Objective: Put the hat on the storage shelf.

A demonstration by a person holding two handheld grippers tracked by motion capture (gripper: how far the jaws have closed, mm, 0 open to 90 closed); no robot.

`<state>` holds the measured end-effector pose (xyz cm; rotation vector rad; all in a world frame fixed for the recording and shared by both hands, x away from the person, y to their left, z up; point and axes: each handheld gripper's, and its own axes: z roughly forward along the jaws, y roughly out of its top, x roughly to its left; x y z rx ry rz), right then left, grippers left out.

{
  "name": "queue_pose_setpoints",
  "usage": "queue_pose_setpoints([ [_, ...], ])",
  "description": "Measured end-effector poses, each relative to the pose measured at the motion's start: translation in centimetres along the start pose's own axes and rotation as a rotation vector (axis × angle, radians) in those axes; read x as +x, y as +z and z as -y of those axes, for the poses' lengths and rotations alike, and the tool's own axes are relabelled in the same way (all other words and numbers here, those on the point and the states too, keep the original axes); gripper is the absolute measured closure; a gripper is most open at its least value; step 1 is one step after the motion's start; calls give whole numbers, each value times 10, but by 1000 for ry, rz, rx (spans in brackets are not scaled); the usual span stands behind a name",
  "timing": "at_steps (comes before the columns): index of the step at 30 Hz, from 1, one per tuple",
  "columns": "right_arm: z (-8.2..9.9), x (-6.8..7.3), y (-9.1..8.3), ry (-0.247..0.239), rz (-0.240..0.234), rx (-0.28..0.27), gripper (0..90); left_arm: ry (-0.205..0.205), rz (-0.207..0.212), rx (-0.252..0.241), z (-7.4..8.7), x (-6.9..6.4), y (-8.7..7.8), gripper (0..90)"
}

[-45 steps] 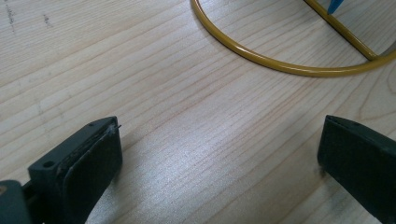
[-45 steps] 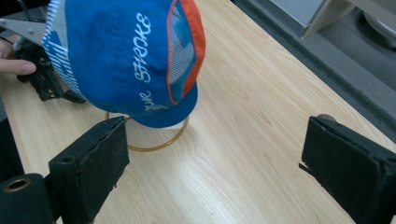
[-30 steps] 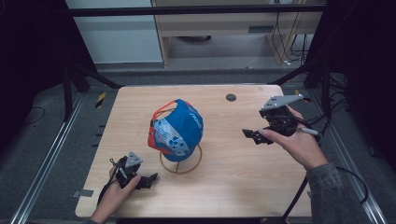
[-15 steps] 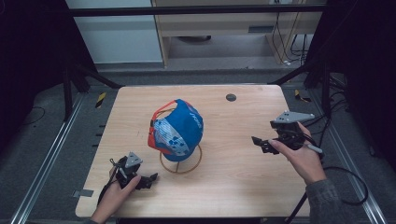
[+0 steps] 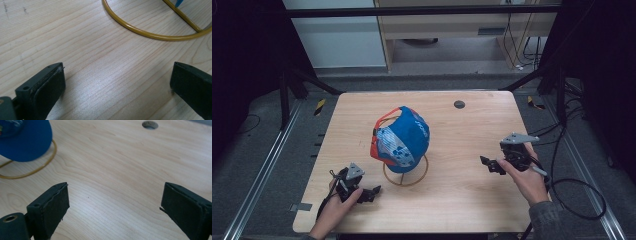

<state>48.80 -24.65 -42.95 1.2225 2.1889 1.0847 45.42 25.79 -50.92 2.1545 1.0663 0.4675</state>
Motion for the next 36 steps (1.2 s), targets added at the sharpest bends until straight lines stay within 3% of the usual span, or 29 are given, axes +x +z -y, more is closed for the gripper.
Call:
queue_pose_setpoints([
  [6, 16, 2, 22, 44, 30, 14, 134, 1, 2, 0, 0, 0, 0, 0],
  [14, 28, 9, 35, 36, 37, 22, 144, 2, 1, 0, 0, 0, 0, 0],
  [20, 42, 9, 50, 61, 69, 54, 134, 3, 1, 0, 0, 0, 0, 0],
  [36, 50, 14, 62, 76, 77, 66, 127, 0, 2, 0, 0, 0, 0, 0],
])
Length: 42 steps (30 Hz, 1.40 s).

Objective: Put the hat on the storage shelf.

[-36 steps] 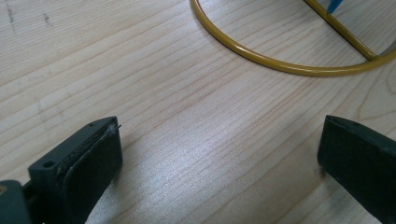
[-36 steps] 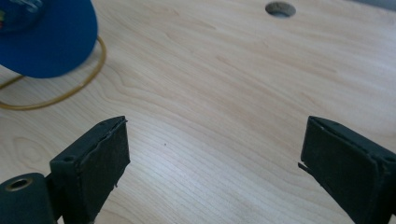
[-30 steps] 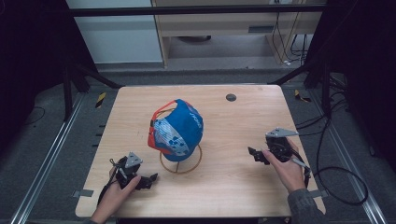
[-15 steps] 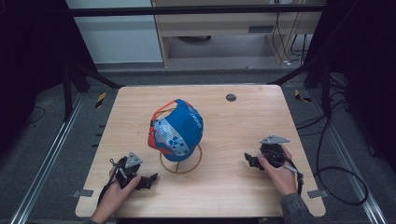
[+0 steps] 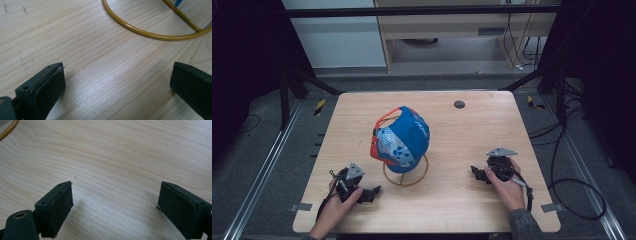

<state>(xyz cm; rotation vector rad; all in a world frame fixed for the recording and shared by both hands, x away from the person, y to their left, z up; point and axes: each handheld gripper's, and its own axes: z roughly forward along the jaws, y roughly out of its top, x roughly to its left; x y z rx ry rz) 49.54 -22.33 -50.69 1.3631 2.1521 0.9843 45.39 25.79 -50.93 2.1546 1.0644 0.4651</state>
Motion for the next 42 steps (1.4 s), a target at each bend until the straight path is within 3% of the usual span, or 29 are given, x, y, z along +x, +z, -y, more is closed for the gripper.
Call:
queue_pose_setpoints([
  [29, 3, 8, 4, -17, 33, 9, 90, 0, 0, 0, 0, 0, 0, 0],
  [42, 10, 12, -3, -6, 45, 9, 87, 1, 1, 0, 0, 0, 0, 0],
])
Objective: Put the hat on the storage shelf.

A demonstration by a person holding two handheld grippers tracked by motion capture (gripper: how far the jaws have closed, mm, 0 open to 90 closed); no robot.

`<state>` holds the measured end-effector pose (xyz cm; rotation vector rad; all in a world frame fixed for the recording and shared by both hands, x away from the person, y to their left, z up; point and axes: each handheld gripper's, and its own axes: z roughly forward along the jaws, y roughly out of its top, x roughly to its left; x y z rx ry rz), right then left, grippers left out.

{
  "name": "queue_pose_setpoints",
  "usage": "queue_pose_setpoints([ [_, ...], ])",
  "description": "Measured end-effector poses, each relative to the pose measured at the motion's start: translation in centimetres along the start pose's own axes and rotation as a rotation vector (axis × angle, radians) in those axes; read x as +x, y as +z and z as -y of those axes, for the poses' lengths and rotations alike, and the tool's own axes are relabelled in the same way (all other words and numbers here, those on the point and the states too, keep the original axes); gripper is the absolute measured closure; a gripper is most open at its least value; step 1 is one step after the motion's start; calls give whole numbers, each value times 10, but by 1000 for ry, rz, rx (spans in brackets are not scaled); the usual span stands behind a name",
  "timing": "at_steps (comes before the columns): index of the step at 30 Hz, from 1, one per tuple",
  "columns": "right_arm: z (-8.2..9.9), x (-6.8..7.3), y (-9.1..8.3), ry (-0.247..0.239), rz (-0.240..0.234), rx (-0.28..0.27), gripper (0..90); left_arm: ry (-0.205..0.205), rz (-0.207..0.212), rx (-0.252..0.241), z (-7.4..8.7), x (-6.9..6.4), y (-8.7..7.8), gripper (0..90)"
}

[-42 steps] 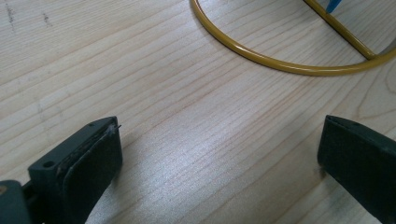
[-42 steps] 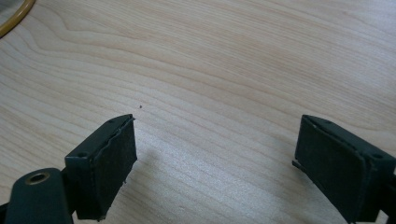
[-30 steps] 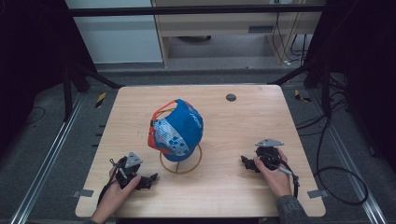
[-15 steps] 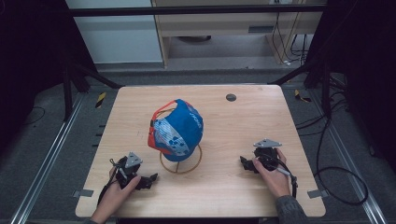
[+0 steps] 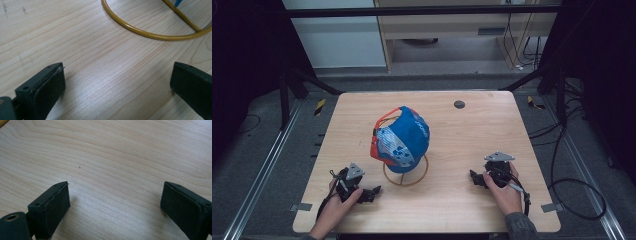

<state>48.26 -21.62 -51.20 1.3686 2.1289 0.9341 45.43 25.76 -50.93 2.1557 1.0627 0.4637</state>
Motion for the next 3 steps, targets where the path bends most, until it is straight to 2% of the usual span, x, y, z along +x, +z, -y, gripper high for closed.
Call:
queue_pose_setpoints([
  [3, 0, 0, 0, 3, -3, -1, 86, 1, 1, 0, 0, 0, 0, 0],
])
